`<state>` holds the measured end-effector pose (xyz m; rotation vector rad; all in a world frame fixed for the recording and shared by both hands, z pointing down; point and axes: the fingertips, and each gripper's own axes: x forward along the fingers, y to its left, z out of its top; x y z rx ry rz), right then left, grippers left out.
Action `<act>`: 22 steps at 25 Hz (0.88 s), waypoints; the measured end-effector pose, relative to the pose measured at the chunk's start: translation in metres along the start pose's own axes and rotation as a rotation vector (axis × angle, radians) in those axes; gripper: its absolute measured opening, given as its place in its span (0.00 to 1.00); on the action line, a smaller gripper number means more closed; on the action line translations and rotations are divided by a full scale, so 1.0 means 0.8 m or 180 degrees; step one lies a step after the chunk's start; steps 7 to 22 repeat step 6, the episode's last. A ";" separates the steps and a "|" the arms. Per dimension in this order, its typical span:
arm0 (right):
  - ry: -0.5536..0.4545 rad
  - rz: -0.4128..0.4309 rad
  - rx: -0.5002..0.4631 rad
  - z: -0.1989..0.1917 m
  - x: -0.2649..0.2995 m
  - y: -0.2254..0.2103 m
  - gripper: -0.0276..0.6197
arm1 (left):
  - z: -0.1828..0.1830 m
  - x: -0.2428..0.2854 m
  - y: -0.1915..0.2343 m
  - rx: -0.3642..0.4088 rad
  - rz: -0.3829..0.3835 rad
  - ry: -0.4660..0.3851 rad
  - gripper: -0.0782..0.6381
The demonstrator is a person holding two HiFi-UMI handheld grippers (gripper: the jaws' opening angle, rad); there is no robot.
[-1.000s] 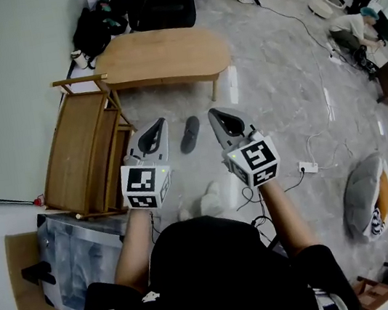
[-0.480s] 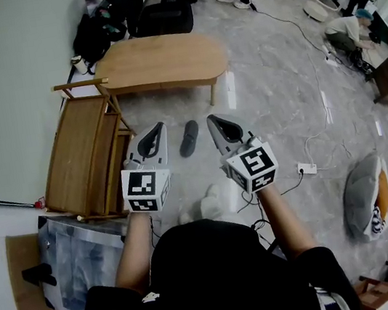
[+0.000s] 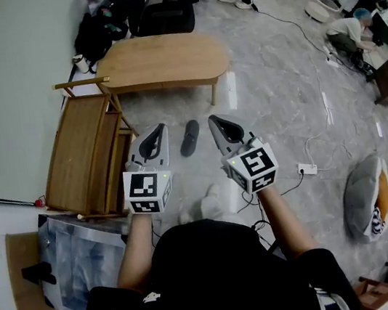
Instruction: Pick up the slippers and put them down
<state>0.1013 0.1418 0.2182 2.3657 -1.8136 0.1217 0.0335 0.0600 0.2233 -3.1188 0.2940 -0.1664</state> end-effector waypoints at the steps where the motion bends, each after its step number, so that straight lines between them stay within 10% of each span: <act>1: 0.0005 0.0002 -0.0001 -0.001 0.000 0.000 0.02 | -0.001 0.000 0.000 -0.0005 0.0006 -0.0002 0.12; 22: 0.0009 0.0007 0.0002 -0.002 0.001 -0.001 0.02 | -0.002 0.002 -0.001 -0.0012 0.0026 0.0014 0.12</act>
